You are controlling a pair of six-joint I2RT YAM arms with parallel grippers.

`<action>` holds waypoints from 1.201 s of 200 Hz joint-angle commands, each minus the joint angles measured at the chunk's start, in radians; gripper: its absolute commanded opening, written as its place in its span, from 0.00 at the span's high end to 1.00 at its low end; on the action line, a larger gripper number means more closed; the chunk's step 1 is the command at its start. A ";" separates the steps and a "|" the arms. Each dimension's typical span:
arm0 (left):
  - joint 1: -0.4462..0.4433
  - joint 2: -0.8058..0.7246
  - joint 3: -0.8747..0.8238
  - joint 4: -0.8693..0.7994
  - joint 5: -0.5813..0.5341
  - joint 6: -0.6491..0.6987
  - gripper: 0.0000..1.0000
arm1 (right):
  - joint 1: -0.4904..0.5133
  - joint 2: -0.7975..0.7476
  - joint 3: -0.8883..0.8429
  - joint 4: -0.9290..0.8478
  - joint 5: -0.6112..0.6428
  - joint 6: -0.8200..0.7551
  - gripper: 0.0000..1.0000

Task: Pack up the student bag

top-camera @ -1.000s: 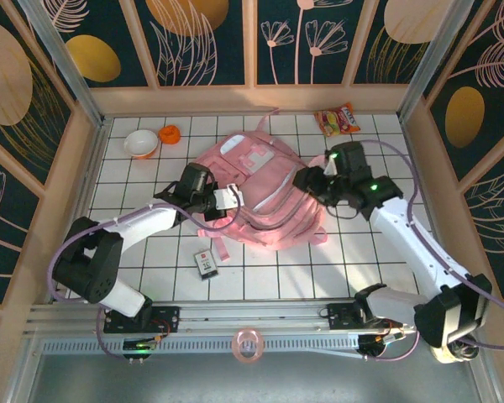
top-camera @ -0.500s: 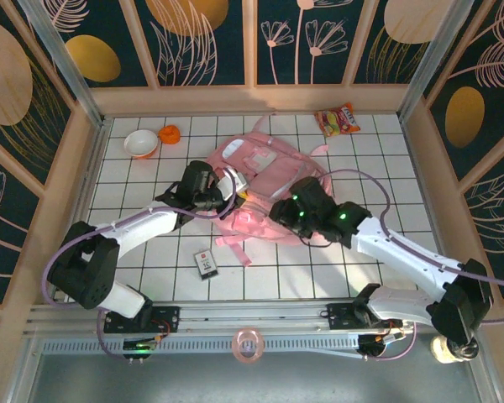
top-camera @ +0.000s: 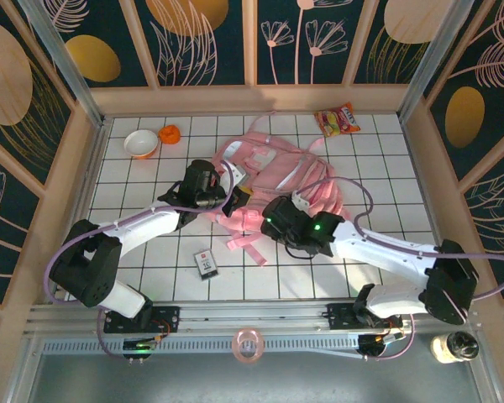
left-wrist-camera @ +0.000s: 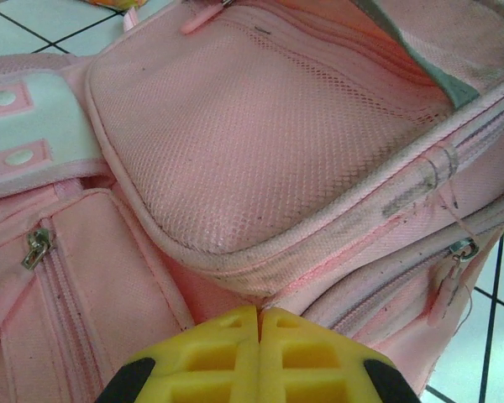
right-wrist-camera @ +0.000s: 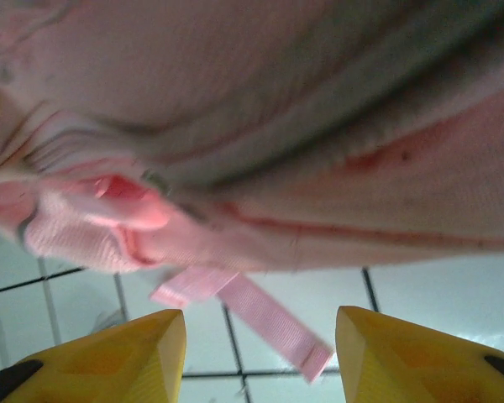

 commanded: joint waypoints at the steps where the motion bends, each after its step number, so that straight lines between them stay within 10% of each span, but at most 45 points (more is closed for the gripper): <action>1: 0.000 -0.034 0.037 0.102 0.053 -0.046 1.00 | -0.006 0.052 0.070 0.022 0.101 -0.086 0.50; 55: 0.001 -0.050 0.032 0.094 0.060 -0.043 1.00 | -0.027 0.174 0.172 -0.031 0.201 -0.134 0.54; 194: -0.012 -0.058 0.035 0.011 0.103 0.131 1.00 | -0.162 0.185 0.168 -0.160 0.219 -0.161 1.00; 240: -0.101 0.041 0.018 0.026 -0.037 0.471 0.34 | -0.200 0.111 0.099 0.019 0.084 -0.331 1.00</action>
